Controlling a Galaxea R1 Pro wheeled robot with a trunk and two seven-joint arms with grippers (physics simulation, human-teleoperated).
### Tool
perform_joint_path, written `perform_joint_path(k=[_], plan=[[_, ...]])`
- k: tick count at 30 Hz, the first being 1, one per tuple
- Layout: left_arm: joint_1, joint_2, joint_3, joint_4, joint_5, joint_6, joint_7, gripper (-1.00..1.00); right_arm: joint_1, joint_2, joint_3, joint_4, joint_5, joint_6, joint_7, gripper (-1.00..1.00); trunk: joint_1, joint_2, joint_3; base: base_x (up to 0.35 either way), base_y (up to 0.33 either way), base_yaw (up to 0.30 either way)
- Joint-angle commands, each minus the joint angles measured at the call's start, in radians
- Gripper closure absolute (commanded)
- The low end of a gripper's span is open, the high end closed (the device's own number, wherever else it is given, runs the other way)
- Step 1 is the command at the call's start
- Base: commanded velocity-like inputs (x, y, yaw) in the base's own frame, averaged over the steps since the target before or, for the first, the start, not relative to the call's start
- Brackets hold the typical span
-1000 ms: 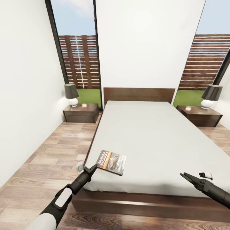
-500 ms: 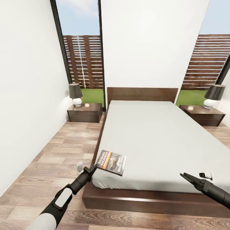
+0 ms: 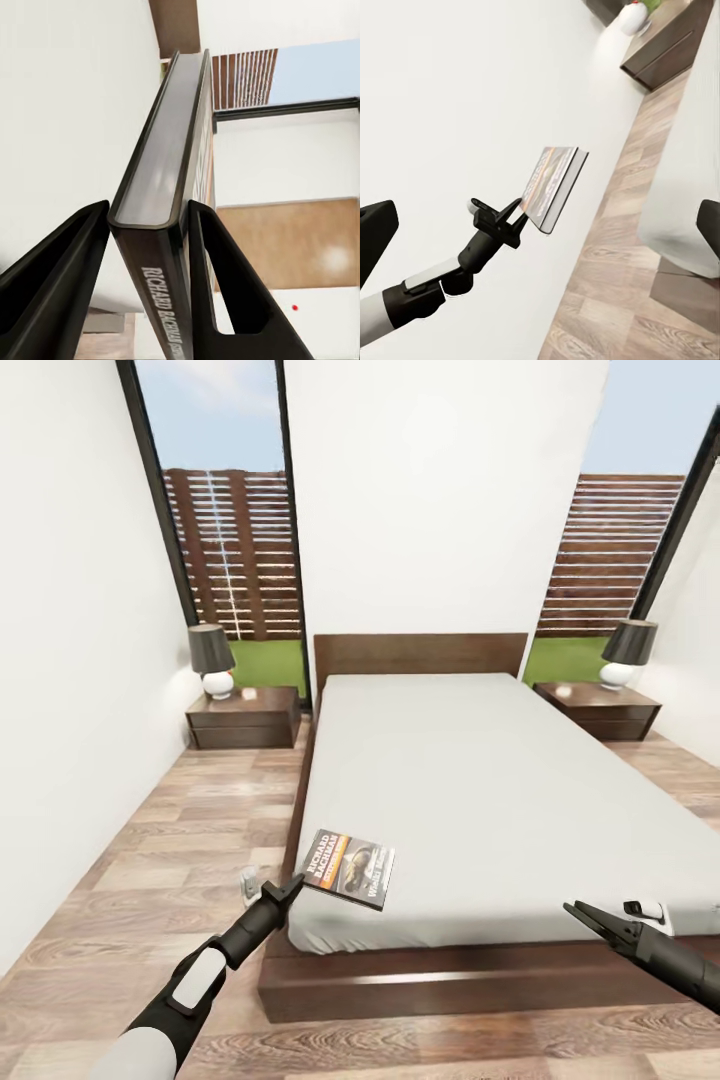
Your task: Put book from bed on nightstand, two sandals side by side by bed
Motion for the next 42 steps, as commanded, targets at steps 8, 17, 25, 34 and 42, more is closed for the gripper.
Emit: perform_joint_path(k=[8,17,25,34,42], plan=[[0.000,-0.001,0.004,0.000,0.004,0.009,-0.002,1.00,-0.001,0.000,0.002,0.000,-0.003,0.010,0.002,-1.00,0.000,-0.001,0.001,0.000,0.144,-0.264],[0.000,-0.001,0.004,0.001,0.004,0.009,-0.003,1.00,-0.001,0.000,0.002,0.000,-0.003,0.010,0.002,-1.00,0.000,-0.001,0.002,0.000,0.183,-0.100],[0.000,-0.001,0.004,0.001,0.004,0.009,-0.003,1.00,-0.001,0.000,0.004,0.000,-0.005,0.013,0.002,-1.00,0.000,-0.001,0.002,0.000,0.213,-0.009],[0.000,-0.001,0.004,0.002,0.004,0.009,-0.003,1.00,-0.001,0.000,0.004,0.000,-0.008,0.019,0.001,-1.00,0.000,-0.001,0.002,0.000,0.231,-0.001],[0.000,-0.001,0.004,0.002,0.004,0.007,-0.001,1.00,-0.001,0.000,0.005,0.000,-0.006,0.014,0.001,-1.00,0.000,-0.001,0.002,0.023,0.241,0.000]])
